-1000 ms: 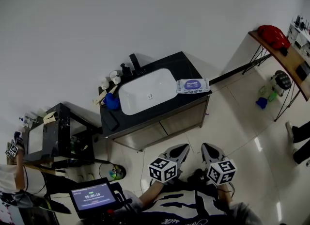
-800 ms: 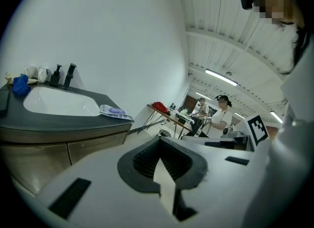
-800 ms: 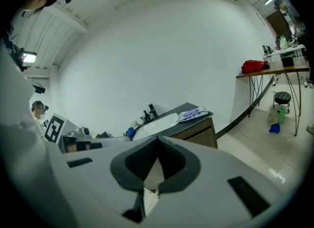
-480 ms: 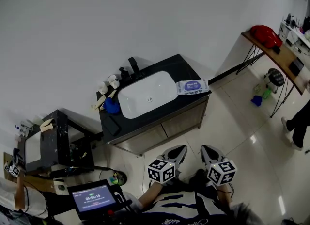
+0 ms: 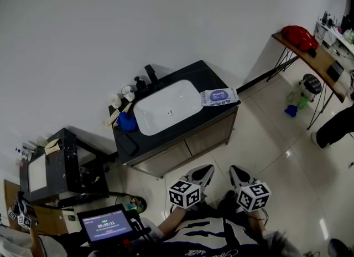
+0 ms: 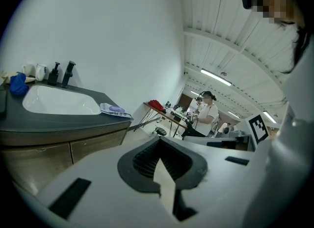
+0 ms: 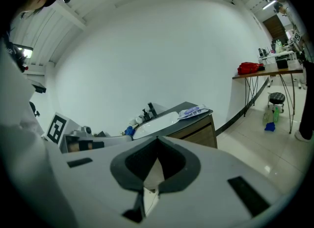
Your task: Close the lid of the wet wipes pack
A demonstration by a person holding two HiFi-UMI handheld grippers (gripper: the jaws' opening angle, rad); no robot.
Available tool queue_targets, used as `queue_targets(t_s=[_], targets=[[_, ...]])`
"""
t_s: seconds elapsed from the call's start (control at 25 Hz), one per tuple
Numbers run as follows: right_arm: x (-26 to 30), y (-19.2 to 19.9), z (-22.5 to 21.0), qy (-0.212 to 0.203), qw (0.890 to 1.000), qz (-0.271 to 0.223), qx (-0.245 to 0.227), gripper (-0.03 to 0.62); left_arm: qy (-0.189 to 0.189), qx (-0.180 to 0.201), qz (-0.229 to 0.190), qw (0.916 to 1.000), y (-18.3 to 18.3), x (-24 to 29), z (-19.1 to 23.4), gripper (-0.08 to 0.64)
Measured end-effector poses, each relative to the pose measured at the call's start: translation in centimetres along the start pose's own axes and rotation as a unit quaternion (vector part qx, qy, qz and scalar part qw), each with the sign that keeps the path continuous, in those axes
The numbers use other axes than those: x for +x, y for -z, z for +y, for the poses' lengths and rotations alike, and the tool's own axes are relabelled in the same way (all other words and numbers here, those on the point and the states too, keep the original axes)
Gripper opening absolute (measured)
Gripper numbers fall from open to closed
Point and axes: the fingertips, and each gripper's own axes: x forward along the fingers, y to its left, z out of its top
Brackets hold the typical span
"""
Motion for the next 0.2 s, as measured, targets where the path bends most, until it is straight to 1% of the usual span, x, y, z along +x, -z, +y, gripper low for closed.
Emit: queue_targets(t_s=[0.2], targets=[[0.59,-0.12,0.38,-0.001,1.0,0.002,-0.005,-0.006,-0.002,-0.001,0.002,1.0,-0.08,-0.28,0.62,0.0]])
